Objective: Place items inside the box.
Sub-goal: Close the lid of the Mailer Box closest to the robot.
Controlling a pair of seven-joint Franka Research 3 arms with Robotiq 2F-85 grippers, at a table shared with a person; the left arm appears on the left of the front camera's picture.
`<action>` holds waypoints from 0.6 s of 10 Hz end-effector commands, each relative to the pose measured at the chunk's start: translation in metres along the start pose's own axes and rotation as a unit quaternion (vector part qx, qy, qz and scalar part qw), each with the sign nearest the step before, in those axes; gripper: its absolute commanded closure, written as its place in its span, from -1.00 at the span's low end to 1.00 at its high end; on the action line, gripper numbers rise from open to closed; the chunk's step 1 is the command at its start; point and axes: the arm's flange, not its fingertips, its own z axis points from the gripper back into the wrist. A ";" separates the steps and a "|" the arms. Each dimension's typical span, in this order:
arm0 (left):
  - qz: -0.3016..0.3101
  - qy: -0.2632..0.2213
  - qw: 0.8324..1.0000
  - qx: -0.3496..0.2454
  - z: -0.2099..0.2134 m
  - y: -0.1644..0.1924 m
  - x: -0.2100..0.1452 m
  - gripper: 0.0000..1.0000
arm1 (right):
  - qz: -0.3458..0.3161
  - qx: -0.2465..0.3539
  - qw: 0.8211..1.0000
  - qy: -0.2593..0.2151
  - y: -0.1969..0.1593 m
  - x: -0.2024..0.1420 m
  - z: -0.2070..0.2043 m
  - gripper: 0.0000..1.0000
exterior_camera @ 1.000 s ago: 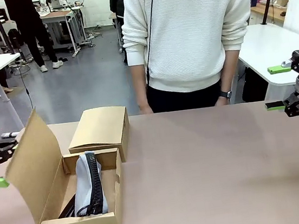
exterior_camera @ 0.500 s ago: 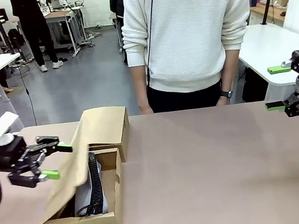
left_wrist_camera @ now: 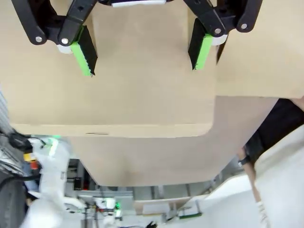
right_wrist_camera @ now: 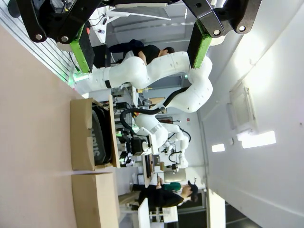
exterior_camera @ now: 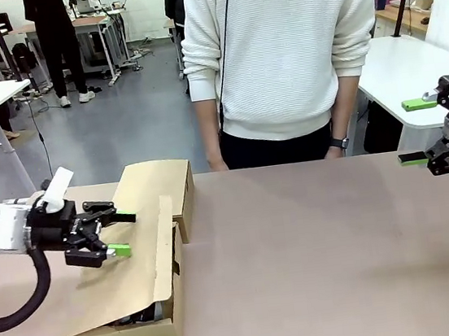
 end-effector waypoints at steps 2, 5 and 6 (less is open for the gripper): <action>-0.002 0.011 0.998 0.060 -0.026 -0.108 -0.003 -0.95 | -0.006 -0.002 1.000 0.004 0.005 -0.001 0.003 -1.00; -0.034 0.038 0.997 0.055 -0.022 -0.115 -0.020 -0.95 | -0.006 -0.002 1.000 0.004 0.005 -0.001 0.003 -1.00; -0.047 0.044 0.997 0.050 -0.018 -0.117 -0.024 -0.95 | -0.006 -0.002 1.000 0.004 0.005 -0.001 0.003 -1.00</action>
